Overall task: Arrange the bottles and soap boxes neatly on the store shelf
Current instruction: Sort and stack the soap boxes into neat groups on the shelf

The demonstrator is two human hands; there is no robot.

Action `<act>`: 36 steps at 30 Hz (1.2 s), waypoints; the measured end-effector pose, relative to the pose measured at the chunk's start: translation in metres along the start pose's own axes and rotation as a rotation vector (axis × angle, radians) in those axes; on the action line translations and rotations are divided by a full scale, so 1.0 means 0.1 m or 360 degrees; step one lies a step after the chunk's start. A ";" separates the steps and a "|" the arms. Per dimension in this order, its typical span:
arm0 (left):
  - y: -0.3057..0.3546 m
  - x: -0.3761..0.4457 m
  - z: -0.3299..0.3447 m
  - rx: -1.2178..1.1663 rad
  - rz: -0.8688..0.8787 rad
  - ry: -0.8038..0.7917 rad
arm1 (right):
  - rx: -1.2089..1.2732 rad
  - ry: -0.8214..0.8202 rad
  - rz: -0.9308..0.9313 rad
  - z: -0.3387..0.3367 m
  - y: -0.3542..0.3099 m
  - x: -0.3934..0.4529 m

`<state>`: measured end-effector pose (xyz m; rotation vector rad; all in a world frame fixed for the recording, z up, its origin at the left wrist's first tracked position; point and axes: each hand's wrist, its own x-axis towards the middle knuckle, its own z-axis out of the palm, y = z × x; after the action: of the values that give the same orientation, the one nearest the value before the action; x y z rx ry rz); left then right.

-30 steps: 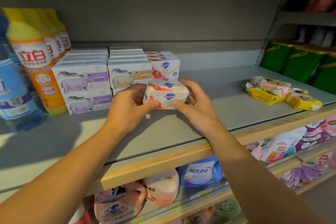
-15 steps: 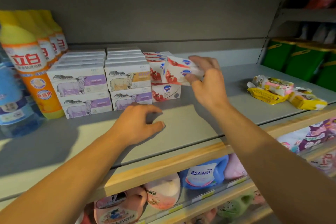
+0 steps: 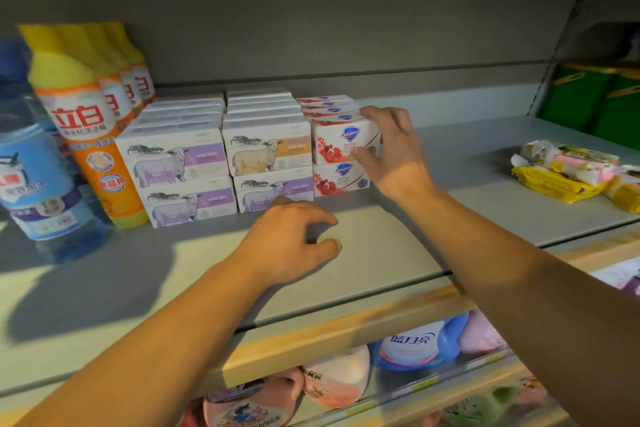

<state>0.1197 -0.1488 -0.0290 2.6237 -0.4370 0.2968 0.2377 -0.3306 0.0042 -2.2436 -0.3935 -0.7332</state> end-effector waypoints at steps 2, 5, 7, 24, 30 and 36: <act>0.00 0.01 0.00 0.0001 -0.0004 0.0006 | 0.0048 0.0011 0.0023 0.07 0.02 -0.02; 0.01 0.01 0.00 -0.0003 -0.0014 0.0013 | 0.0122 0.0032 0.0058 0.15 0.04 -0.02; 0.01 0.02 0.00 -0.0005 -0.0020 0.0023 | 0.0172 0.0045 0.0067 0.17 0.04 -0.02; 0.03 0.01 -0.03 -0.0114 -0.0109 0.0025 | 0.0176 -0.0433 0.0396 0.10 0.17 -0.09; 0.04 0.00 -0.04 -0.0130 -0.0114 0.0024 | 0.0197 -0.0303 0.0499 0.12 0.25 -0.10; 0.05 0.00 -0.05 -0.0138 -0.0129 0.0033 | 0.0226 -0.0209 0.0514 0.11 0.31 -0.11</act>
<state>0.1175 -0.1507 -0.0224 2.5439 -0.3279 0.2719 0.2481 -0.3443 -0.0258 -2.1565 -0.1336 -0.3789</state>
